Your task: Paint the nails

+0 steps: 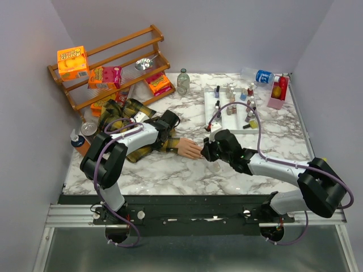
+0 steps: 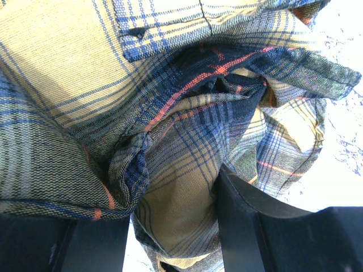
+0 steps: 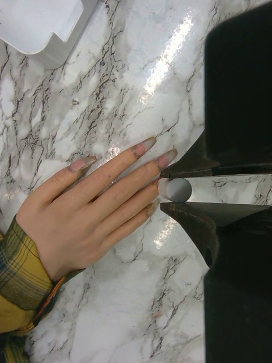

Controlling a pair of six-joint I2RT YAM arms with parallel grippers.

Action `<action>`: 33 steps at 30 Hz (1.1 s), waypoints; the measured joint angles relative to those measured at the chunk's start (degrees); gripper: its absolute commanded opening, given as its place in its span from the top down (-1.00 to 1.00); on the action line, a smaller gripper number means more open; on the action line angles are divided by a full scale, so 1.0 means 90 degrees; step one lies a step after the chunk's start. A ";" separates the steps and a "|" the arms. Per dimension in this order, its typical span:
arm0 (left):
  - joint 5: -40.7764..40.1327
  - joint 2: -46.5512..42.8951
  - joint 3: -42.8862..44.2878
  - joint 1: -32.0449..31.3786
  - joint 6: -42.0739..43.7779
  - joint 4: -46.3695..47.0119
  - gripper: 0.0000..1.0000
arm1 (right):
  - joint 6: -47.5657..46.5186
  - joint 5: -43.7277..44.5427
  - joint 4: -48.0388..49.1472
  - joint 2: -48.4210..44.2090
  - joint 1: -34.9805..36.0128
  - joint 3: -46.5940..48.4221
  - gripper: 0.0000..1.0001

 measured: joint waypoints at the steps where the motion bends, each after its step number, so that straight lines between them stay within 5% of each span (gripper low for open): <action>1: 0.0000 0.0000 0.0000 0.0000 0.0000 0.0000 -0.04 | 0.0000 -0.0019 0.0002 0.0027 0.0000 0.0000 0.99; 33: 0.0007 -0.0024 -0.0036 0.0005 0.0019 0.0046 -0.04 | 0.0002 -0.0010 -0.0007 0.0311 0.0000 0.0131 0.99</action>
